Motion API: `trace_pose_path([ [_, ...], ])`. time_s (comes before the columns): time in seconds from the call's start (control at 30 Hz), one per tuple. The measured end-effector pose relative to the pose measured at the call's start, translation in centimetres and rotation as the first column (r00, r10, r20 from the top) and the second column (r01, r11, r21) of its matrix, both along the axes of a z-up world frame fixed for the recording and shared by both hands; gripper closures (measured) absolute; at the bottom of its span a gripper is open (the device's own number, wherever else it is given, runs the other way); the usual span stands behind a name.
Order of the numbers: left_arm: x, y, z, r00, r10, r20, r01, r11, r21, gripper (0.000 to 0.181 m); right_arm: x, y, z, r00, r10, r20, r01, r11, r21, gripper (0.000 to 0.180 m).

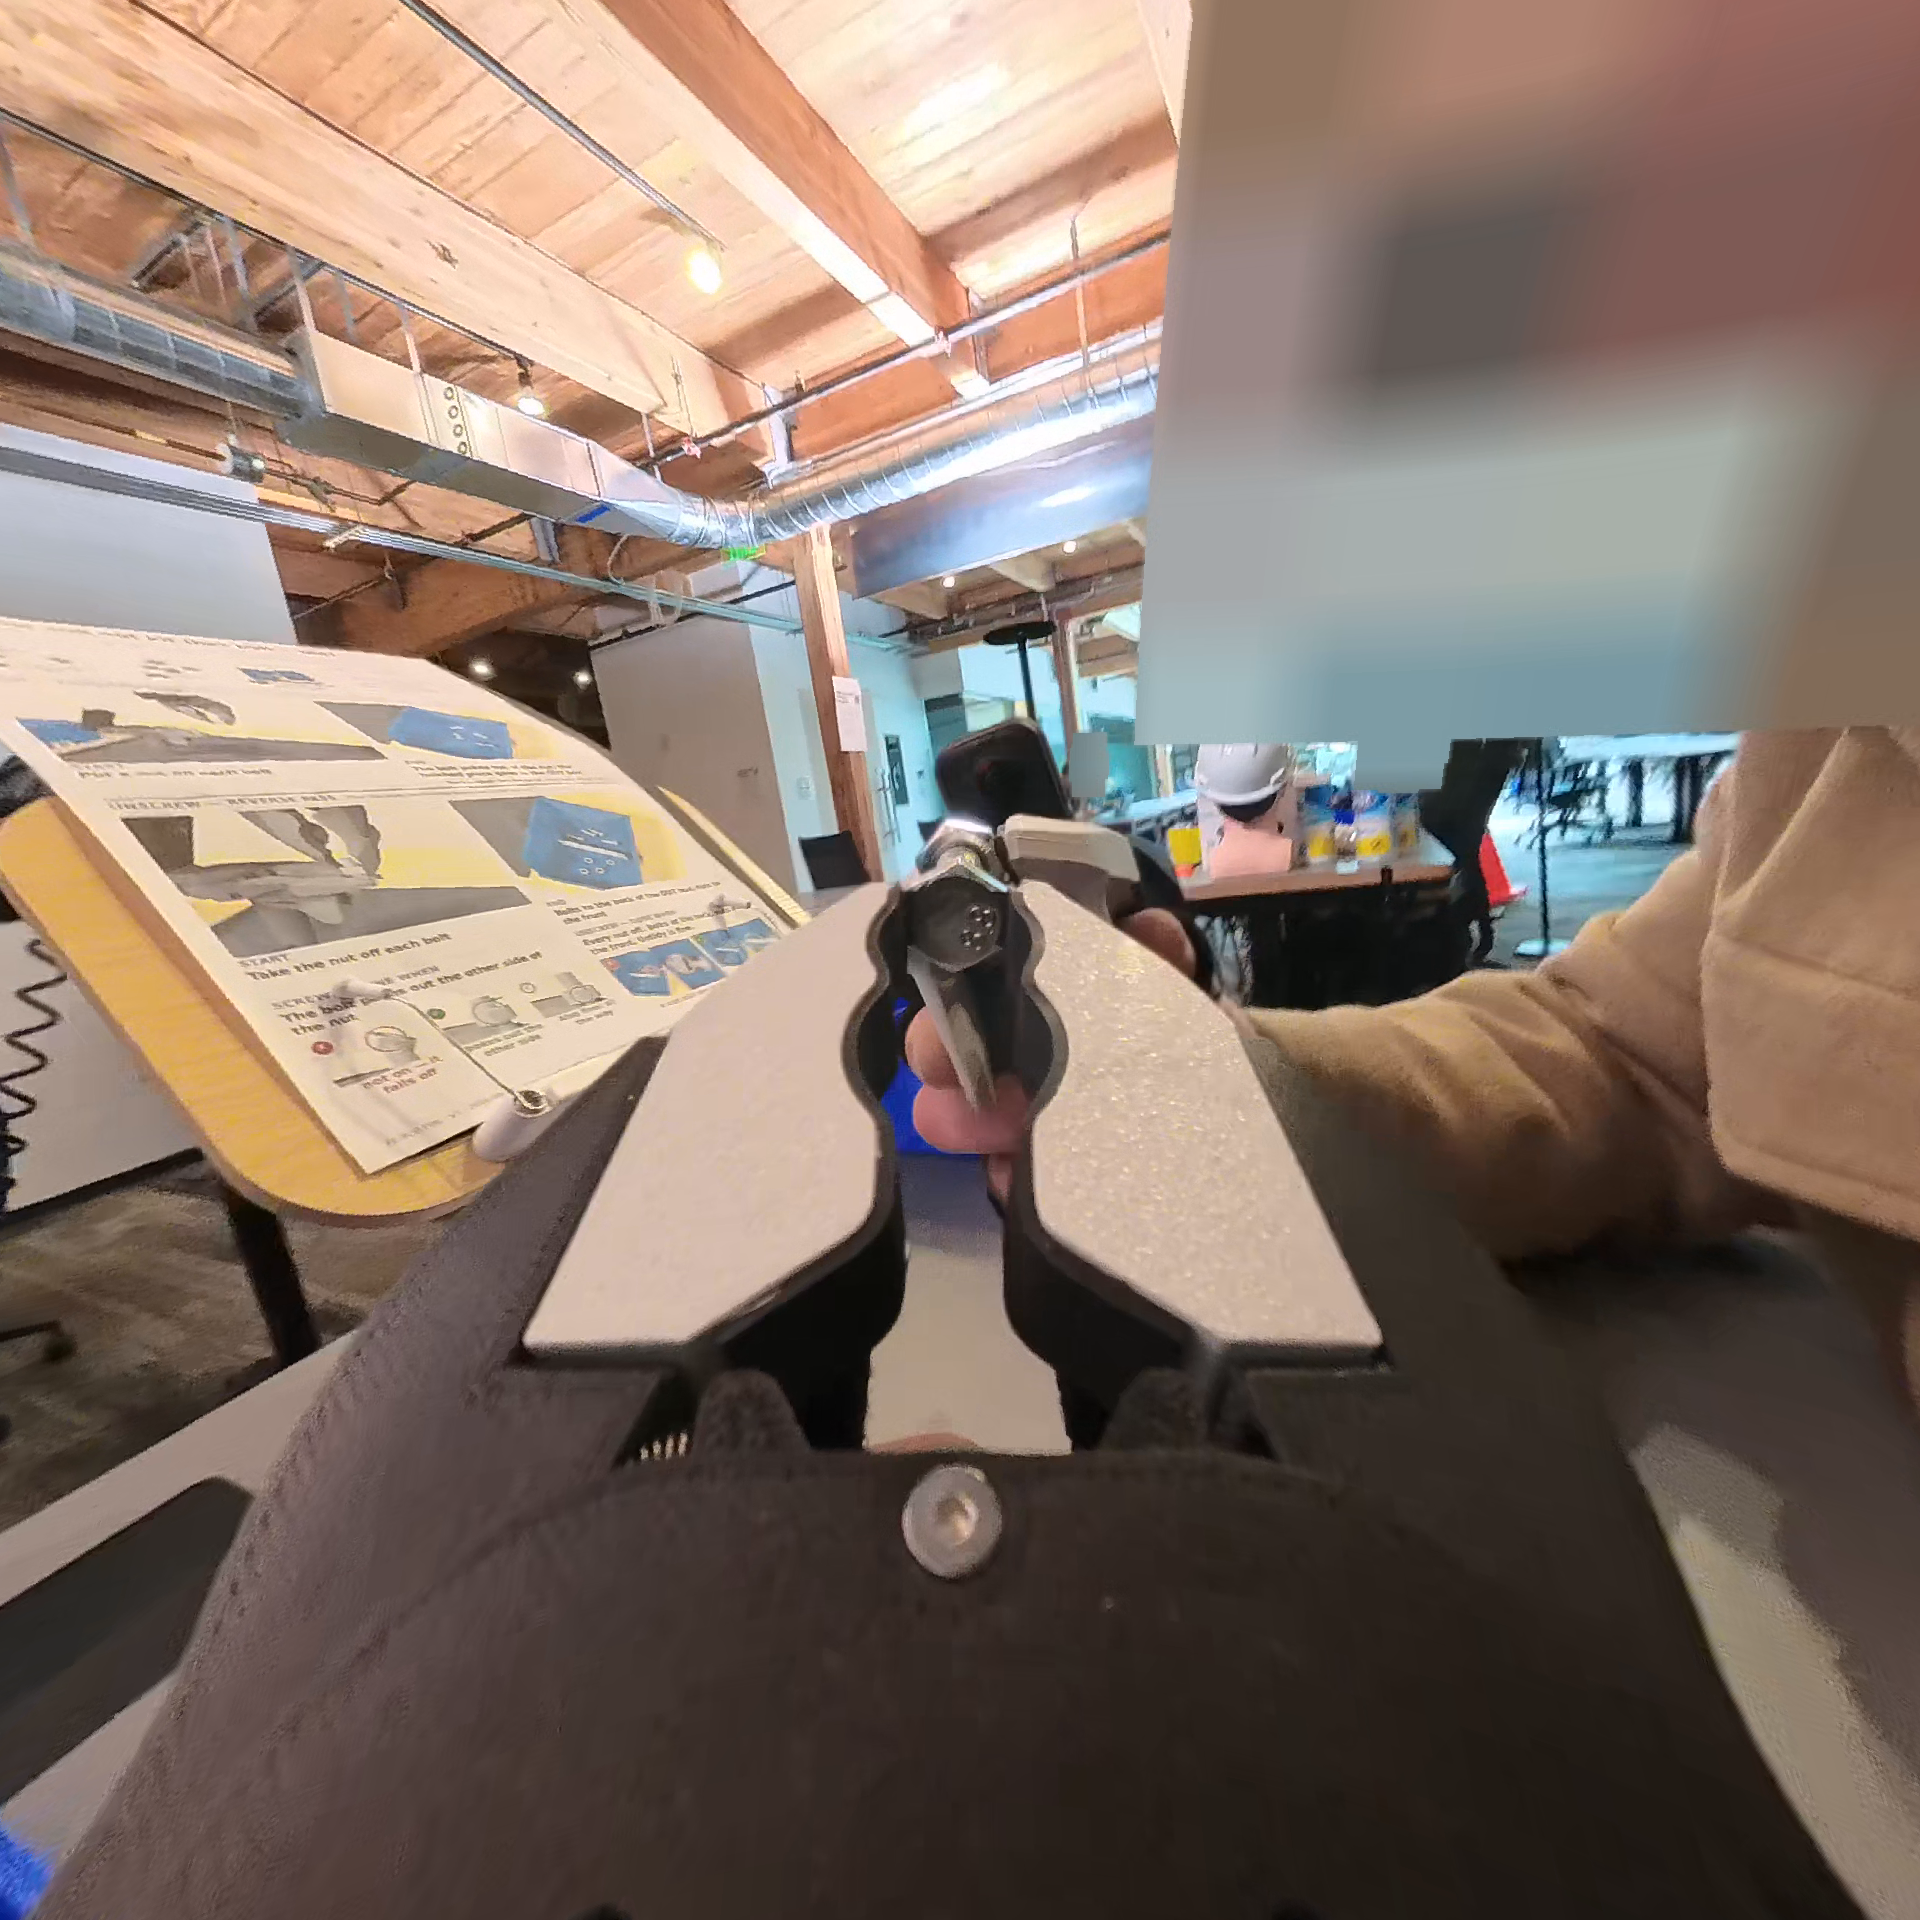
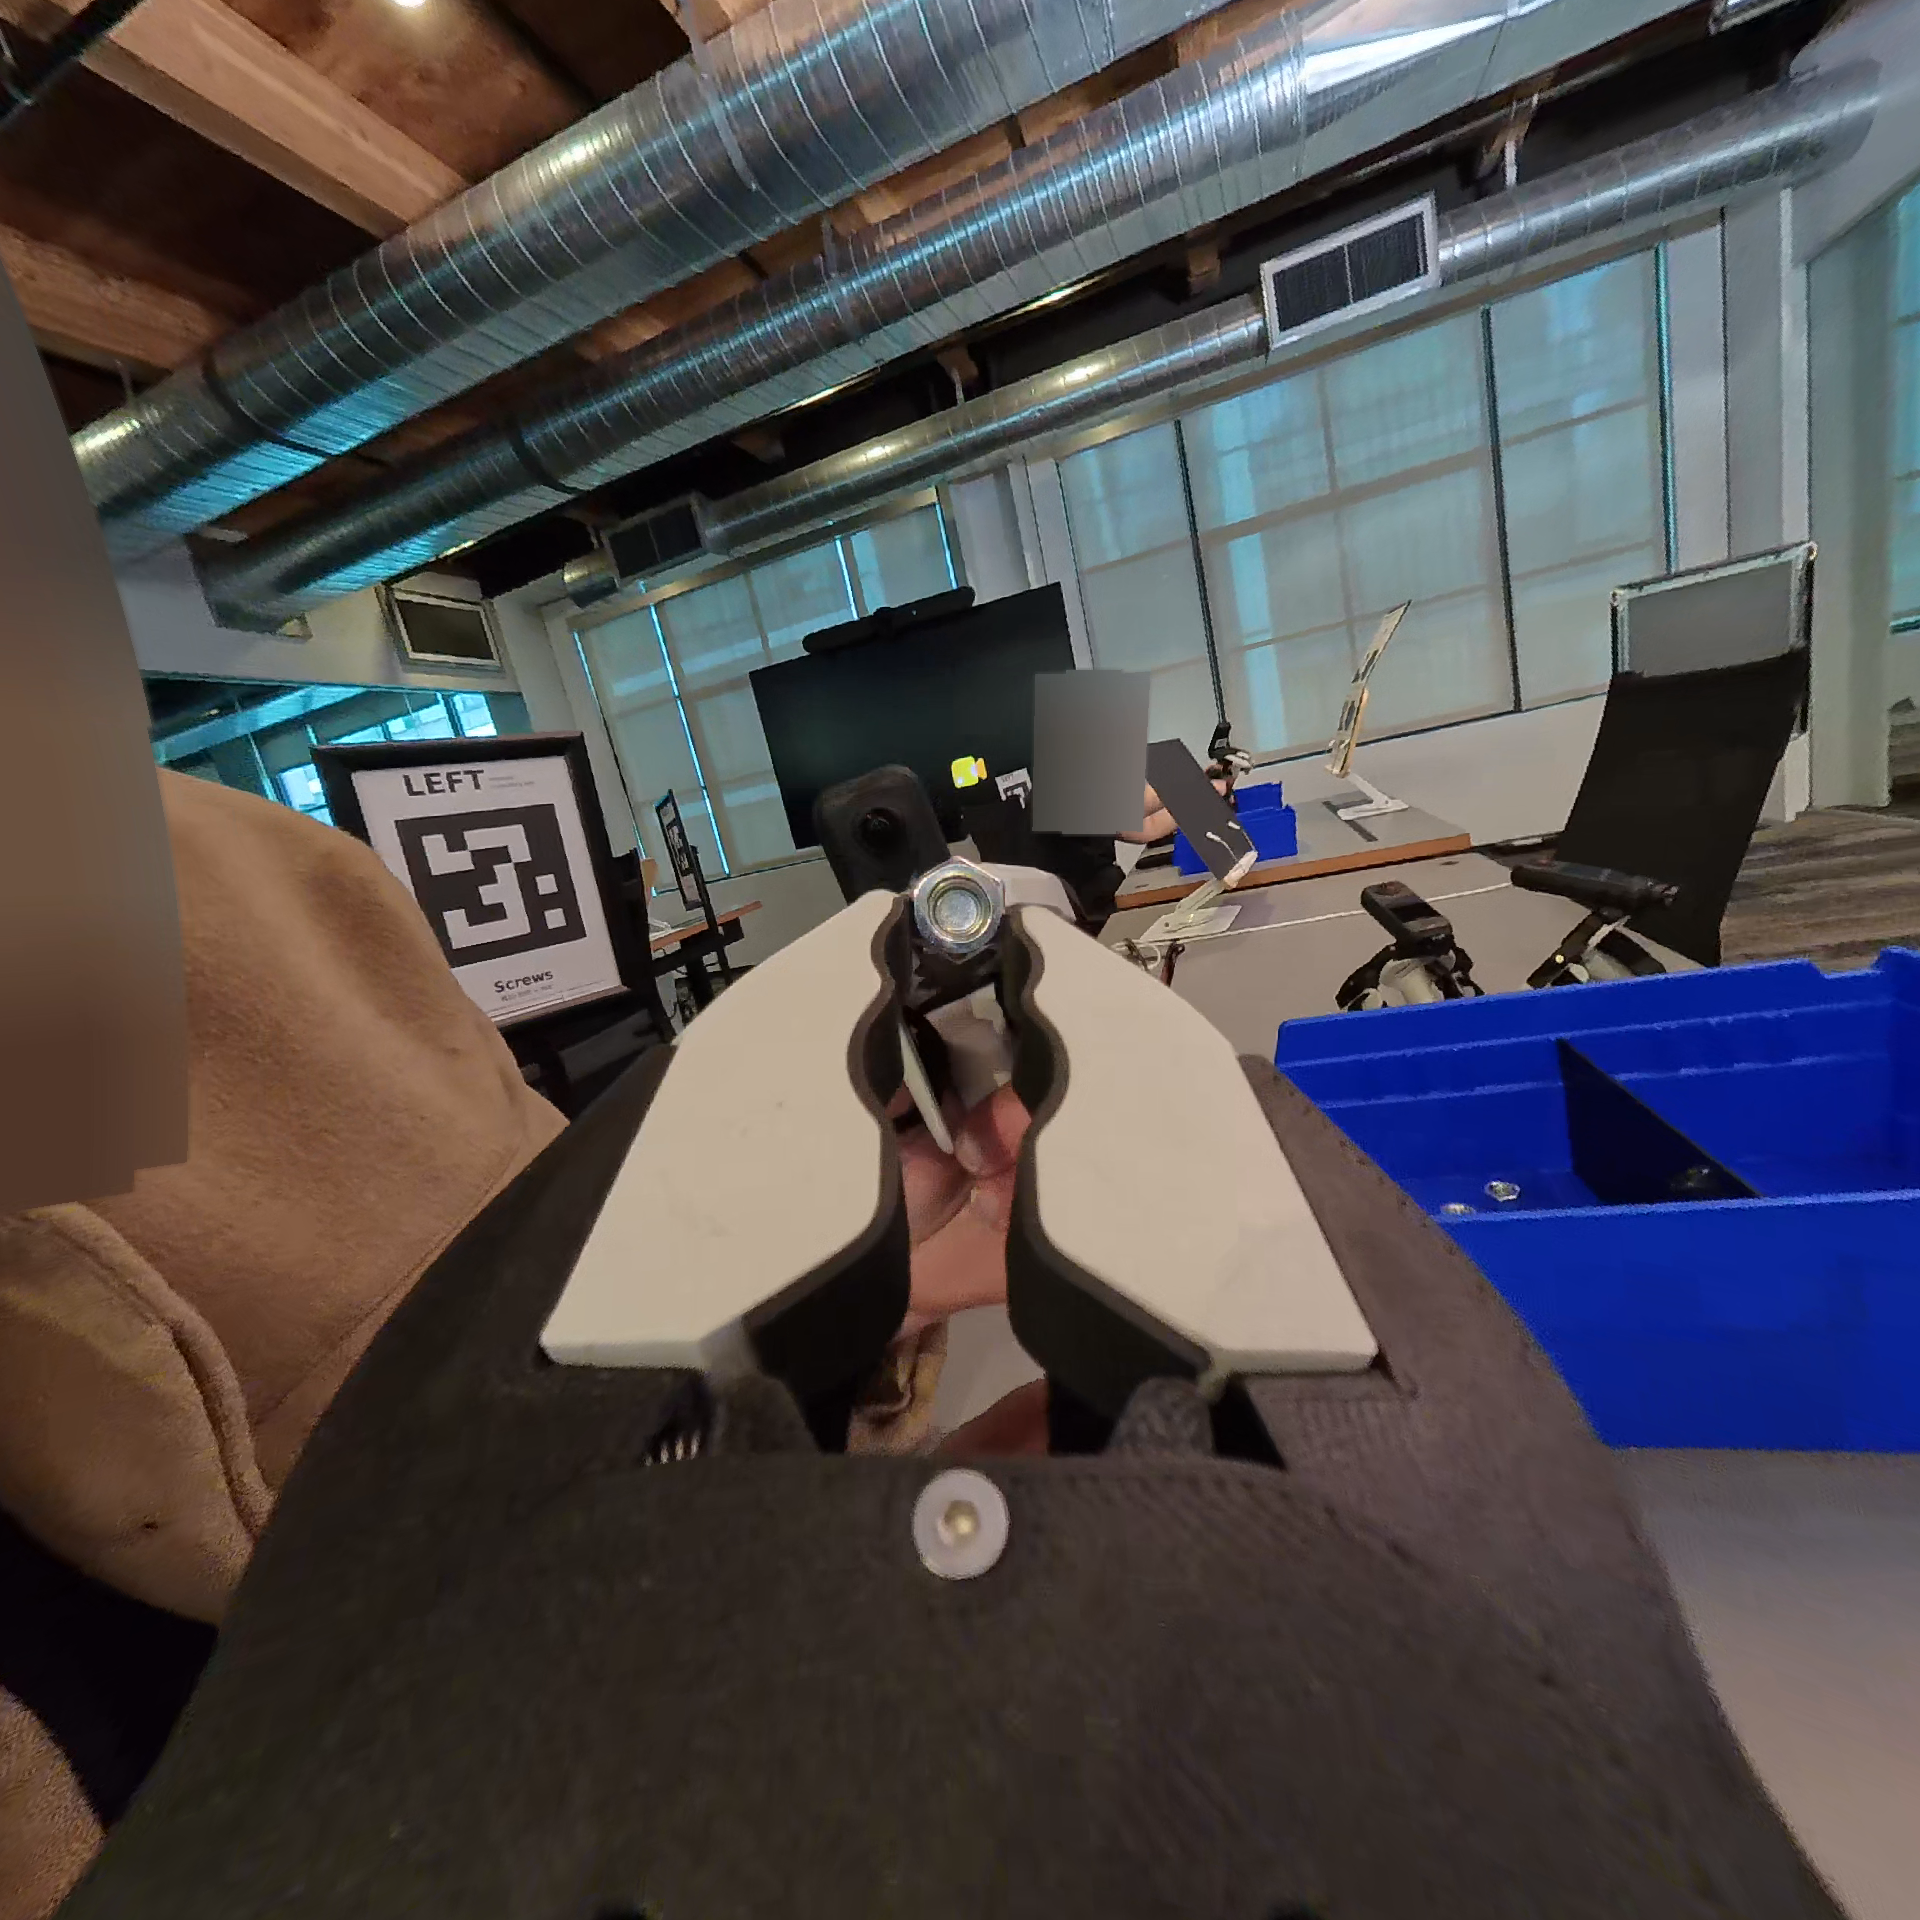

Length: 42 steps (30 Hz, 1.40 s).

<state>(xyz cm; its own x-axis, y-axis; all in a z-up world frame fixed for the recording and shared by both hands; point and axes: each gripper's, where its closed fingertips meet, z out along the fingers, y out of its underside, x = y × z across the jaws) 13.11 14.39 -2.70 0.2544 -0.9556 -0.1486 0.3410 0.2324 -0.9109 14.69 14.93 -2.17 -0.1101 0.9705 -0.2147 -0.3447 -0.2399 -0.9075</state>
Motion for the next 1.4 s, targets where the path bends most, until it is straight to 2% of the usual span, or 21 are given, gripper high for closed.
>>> trace_pose_path([
  [0.3,-0.6,0.0,-0.8,0.975,0.13,-0.18,-0.101,0.982,0.162,0.164,-0.6,0.1,-1.2,0.997,0.053,0.056,-0.05,0.997,-0.056,0.163],
  [0.57,-0.6,0.1,-0.8,0.975,0.14,-0.171,-0.111,0.98,0.167,0.164,-0.7,0.3,-1.3,0.996,0.087,0.015,-0.085,0.988,-0.128,0.163],
  [0.83,-0.5,0.4,-0.8,0.991,0.08,-0.104,-0.07,0.993,0.097,0.164,-0.5,0.5,-1.2,0.999,0.046,0.029,-0.043,0.994,-0.097,0.163],
  [1.2,-0.6,-0.8,-0.5,0.96,0.18,-0.214,-0.116,0.952,0.282,0.164,-0.6,-0.4,-1.2,0.987,0.157,-0.028,-0.159,0.967,-0.196,0.163],
  [1.4,-0.4,-0.6,-0.4,0.971,0.174,-0.164,-0.131,0.961,0.244,0.164,-0.4,-0.2,-1.1,0.995,0.096,-0.042,-0.101,0.981,-0.165,0.163],
])
